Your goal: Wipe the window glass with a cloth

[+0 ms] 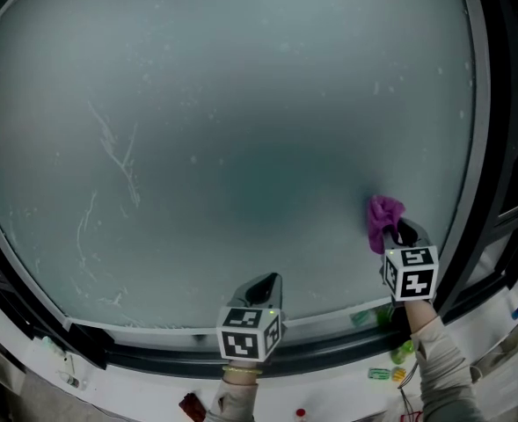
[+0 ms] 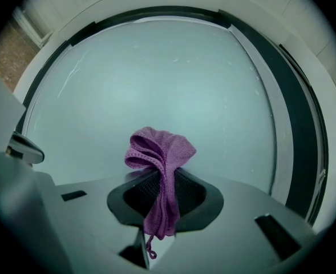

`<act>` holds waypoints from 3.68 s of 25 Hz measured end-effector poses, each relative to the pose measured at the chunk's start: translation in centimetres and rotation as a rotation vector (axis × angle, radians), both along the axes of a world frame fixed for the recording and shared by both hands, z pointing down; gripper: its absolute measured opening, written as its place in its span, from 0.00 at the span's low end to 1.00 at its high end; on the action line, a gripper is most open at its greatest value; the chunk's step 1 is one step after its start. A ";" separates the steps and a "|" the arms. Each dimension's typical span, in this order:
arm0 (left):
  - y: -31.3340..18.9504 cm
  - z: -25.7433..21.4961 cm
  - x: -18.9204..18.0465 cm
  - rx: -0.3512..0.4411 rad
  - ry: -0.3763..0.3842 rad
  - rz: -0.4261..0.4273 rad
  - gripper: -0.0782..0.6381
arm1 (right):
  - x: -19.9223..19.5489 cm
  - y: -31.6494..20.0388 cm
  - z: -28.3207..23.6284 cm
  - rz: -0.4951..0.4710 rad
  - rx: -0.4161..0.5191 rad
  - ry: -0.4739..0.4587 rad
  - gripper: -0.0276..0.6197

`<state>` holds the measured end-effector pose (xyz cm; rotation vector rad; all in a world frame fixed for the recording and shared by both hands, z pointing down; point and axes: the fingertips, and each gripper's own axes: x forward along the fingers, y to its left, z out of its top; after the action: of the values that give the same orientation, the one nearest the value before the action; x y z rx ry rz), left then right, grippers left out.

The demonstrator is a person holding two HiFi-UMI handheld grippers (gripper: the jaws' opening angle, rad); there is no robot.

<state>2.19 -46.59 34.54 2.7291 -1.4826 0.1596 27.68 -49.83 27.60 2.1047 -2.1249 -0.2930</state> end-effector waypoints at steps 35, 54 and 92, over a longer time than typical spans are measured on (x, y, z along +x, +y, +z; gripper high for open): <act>3.9 3.9 -16.0 -0.050 0.018 -0.352 0.12 | -30.3 -1.1 8.4 -0.547 -0.078 0.041 0.14; 3.6 3.8 -12.5 -0.047 0.012 -0.255 0.12 | -23.2 -2.0 8.7 -0.389 -0.105 0.035 0.14; 1.0 3.9 -0.2 -0.040 0.009 -0.002 0.12 | 0.0 -0.1 9.3 0.037 -0.121 -0.003 0.14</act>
<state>1.94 -45.57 38.40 2.6930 -1.4632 0.1744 27.73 -49.90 36.94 2.0755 -2.0474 -0.1532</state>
